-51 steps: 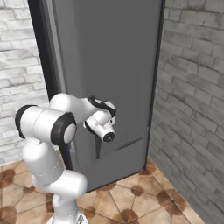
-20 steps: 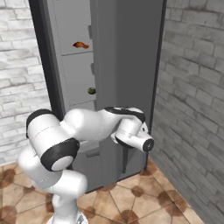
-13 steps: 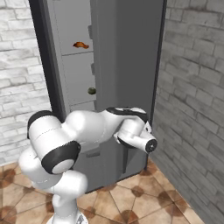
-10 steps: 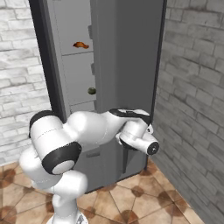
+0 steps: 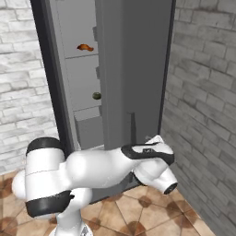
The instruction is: Gather the squashs from the fridge and place them on a tray on the dining counter. Then gather the chicken drumstick and steak from the fridge and place them on the other tray.
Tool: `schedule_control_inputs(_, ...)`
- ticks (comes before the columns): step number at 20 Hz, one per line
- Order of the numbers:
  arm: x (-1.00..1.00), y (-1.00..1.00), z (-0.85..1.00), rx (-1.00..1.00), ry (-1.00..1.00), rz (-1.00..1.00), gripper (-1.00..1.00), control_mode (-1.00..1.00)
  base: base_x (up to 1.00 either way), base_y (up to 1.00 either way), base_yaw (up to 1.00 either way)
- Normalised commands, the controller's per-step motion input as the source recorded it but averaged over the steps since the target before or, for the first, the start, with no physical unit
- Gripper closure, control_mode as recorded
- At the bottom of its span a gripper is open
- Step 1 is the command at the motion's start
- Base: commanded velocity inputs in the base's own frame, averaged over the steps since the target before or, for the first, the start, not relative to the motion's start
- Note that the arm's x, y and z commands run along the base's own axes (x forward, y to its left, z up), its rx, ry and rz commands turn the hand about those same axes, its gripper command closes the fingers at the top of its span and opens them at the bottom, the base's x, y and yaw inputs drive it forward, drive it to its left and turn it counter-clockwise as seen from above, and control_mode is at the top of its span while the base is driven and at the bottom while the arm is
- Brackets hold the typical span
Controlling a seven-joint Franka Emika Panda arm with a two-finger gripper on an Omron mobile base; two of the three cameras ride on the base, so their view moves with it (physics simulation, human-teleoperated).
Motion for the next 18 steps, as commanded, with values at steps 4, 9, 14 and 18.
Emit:
schedule_control_inputs(4, -0.82, 0.35, 0.86, -0.13, -0.25, 0.00, -1.00, -1.00, 0.00, 0.00, 0.00)
schedule_control_inputs(9, -0.56, 0.45, 1.00, -0.27, -0.25, 0.00, -1.00, -1.00, 0.00, 0.00, 0.00)
schedule_control_inputs(14, -0.46, 0.49, 1.00, -0.30, -0.20, 0.00, -1.00, -1.00, 0.00, 0.00, 0.00)
schedule_control_inputs(18, -0.40, 0.64, 1.00, -0.33, -0.16, 0.00, -1.00, -1.00, 0.00, 0.00, 0.00)
